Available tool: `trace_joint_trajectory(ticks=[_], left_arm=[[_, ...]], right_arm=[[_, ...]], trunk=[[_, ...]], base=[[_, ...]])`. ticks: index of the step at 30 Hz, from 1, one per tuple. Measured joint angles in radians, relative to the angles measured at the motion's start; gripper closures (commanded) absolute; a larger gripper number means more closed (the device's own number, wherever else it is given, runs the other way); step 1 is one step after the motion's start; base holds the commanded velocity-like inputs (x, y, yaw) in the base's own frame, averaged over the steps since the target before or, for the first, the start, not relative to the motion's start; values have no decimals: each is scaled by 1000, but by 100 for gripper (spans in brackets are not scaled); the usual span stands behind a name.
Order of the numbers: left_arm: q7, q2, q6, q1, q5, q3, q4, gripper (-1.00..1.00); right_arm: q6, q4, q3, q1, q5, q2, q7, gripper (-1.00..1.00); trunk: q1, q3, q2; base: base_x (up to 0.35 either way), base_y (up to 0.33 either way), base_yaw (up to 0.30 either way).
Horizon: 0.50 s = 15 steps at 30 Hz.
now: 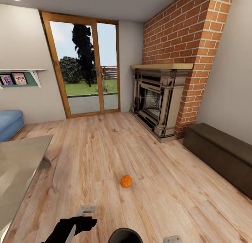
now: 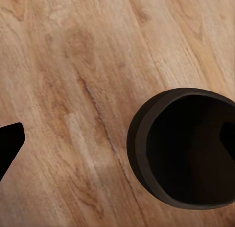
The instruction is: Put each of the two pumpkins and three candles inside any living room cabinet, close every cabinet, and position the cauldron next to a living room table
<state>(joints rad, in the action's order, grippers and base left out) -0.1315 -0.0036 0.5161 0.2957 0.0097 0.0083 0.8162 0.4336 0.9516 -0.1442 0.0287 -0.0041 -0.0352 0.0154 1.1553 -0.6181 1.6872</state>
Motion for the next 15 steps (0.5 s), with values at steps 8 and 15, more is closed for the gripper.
trace_joint_trajectory(ticks=[8,15], left_arm=[[3,-1,-1,0,0,-1,0,-100],[18,-10,-2,0,-1,-1,-3,-100]], right_arm=[[0,-4,-2,0,0,0,0,-100],[-12,-5,-2,0,0,0,1,-100]], trunk=[[31,-25,56],[58,-47,105]], base=[[0,0,0],[0,0,0]])
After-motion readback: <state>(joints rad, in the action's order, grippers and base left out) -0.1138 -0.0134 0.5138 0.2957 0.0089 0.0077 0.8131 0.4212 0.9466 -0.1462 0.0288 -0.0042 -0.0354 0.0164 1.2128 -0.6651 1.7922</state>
